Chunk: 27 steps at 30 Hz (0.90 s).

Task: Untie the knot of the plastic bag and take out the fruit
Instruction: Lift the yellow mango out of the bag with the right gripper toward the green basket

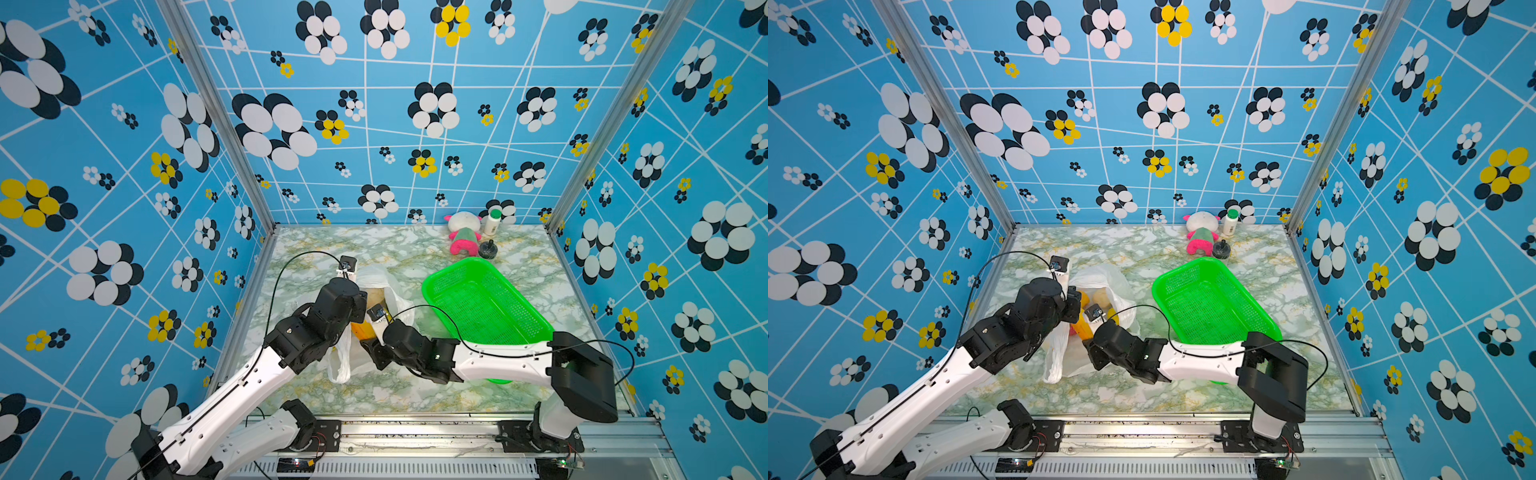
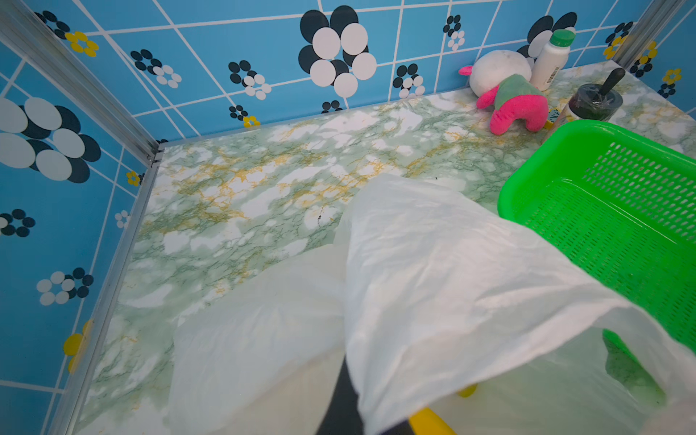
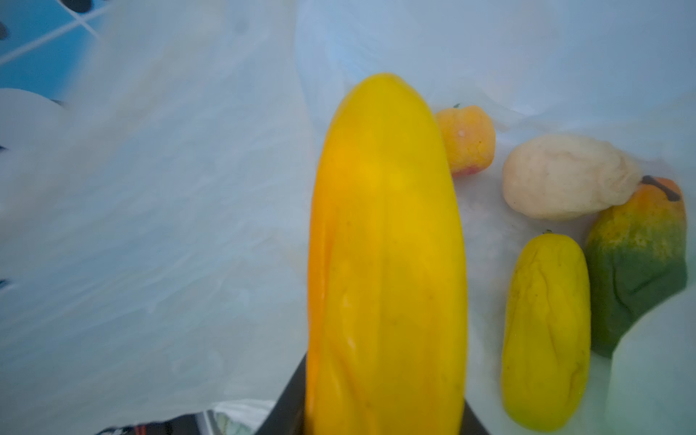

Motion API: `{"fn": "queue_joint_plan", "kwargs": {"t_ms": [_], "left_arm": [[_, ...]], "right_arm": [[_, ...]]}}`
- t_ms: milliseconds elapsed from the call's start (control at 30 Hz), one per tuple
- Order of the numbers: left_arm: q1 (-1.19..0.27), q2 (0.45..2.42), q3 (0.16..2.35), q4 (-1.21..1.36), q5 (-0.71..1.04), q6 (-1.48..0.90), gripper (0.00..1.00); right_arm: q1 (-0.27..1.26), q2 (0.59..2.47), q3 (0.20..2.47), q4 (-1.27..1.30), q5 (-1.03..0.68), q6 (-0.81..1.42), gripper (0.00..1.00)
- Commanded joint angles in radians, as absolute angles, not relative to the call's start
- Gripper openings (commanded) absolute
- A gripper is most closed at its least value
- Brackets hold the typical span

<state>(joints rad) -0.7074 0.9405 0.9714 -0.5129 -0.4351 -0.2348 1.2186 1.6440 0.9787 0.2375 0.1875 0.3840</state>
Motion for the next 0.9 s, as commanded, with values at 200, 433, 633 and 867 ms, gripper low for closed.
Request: {"fn": "queue_joint_plan", "kwargs": {"t_ms": [200, 433, 633, 867], "left_arm": [[-0.687, 0.967, 0.896, -0.437, -0.404, -0.288, 0.0], [-0.685, 0.936, 0.905, -0.432, -0.486, -0.359, 0.0], [-0.681, 0.873, 0.873, -0.389, -0.356, -0.368, 0.0], [-0.678, 0.812, 0.806, -0.297, -0.245, -0.345, 0.0]], "right_arm": [[1.226, 1.317, 0.799, 0.254, 0.137, 0.275, 0.14], [1.218, 0.997, 0.558, 0.274, 0.315, 0.231, 0.1], [1.188, 0.744, 0.483, 0.189, 0.487, 0.225, 0.09], [1.03, 0.707, 0.563, -0.052, 0.636, 0.316, 0.03]]}}
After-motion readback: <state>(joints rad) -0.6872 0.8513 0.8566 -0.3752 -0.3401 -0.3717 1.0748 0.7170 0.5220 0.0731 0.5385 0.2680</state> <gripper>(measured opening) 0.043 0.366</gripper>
